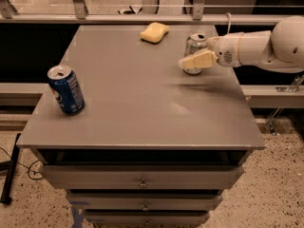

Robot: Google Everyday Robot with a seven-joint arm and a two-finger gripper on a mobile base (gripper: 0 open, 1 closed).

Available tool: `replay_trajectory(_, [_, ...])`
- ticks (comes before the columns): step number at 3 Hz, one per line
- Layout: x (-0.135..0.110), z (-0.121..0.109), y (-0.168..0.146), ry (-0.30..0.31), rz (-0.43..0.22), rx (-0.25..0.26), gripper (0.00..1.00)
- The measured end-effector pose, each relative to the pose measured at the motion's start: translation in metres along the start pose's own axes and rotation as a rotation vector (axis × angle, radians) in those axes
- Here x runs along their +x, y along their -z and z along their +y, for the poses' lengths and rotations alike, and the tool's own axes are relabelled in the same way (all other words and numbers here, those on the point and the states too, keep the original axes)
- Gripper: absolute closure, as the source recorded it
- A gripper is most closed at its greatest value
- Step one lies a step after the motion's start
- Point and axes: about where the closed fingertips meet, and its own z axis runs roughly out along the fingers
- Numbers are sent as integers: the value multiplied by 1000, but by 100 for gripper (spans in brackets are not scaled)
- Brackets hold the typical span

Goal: Move 7up can near pepsi can

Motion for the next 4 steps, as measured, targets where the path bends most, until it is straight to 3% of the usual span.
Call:
replay_trajectory(1, [-2,-5,-1,-40,-59,4,42])
replay_trajectory(2, [-18,-5,5,-42,-112,0,64])
replay_trajectory(3, [-47,5,21,-22,-154,-12,88])
replay_trajectory(4, [-47,6,18,-23,-153,-16,100])
